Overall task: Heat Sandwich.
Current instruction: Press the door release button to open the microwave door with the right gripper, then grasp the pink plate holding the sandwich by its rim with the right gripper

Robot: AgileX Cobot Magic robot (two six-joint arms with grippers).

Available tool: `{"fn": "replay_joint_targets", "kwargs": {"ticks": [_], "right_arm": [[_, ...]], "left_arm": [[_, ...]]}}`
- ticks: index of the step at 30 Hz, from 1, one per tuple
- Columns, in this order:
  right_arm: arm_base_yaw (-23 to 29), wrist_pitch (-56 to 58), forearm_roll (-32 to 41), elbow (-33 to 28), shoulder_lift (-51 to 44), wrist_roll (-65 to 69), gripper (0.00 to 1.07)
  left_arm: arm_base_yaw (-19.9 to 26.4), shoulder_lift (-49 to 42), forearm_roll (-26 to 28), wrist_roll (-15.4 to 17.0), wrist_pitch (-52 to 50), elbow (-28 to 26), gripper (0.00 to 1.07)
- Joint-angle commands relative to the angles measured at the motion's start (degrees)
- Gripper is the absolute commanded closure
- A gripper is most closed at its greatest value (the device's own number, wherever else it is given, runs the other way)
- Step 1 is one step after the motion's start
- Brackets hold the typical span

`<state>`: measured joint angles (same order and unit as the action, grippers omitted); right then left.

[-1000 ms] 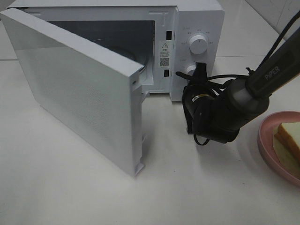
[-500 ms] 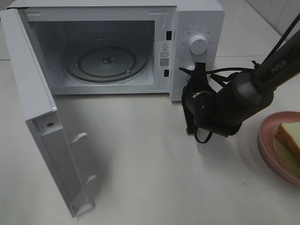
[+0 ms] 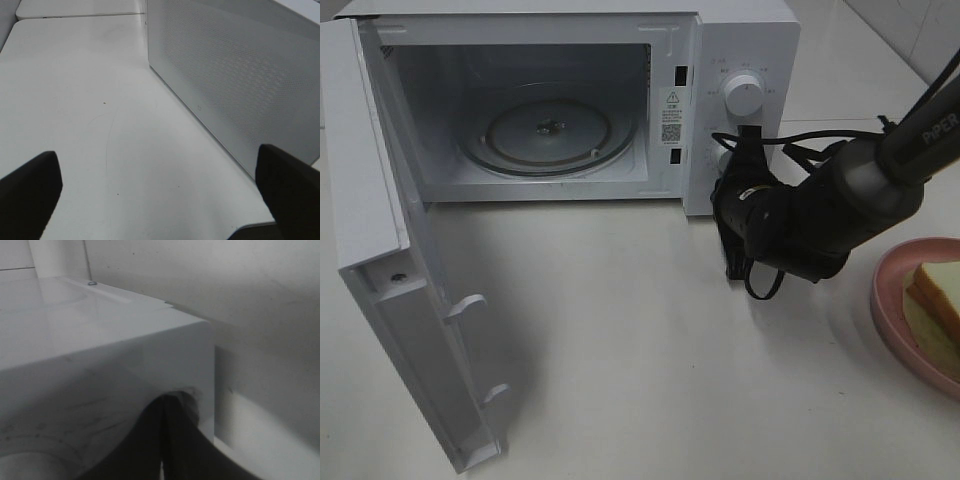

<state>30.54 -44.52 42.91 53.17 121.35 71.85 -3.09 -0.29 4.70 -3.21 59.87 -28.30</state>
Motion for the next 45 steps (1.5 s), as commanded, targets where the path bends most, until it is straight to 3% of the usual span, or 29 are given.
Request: {"fn": "replay_joint_targets", "kwargs": {"ticks": [1,5,12,19,34,40,45], "right_arm": [[-1.0,-5.7,-1.7,-1.3,-3.3,-1.2,1.07],[-1.0,1.3,-3.7,-3.5,-5.6,-1.6,1.07],[-1.0,3.7,-3.4,-7.6,-9.6,-3.2,1.07],[-1.0,14.0,-5.3,-11.3,-17.1,-14.0,1.07],[-1.2,48.4,-26.6,-11.2,-30.0,-31.6,1.05],[-1.2,62.0,-35.5,-11.2,-35.2,-45.8,1.03],[-1.2,69.3,-36.3,-11.2,-37.6,-57.1,1.02]], "left_arm": [[0.1,-0.9,0.5,0.0,-0.5,0.1,0.09],[0.1,-0.9,0.5,0.0,-0.5,0.1,0.09],[0.1,-0.9,0.5,0.0,-0.5,0.1,0.09],[0.1,-0.9,0.5,0.0,-0.5,0.1,0.09],[0.1,-0.9,0.5,0.0,-0.5,0.1,0.09],[0.1,-0.9,0.5,0.0,-0.5,0.1,0.09],[0.1,-0.9,0.5,0.0,-0.5,0.1,0.09]]}}
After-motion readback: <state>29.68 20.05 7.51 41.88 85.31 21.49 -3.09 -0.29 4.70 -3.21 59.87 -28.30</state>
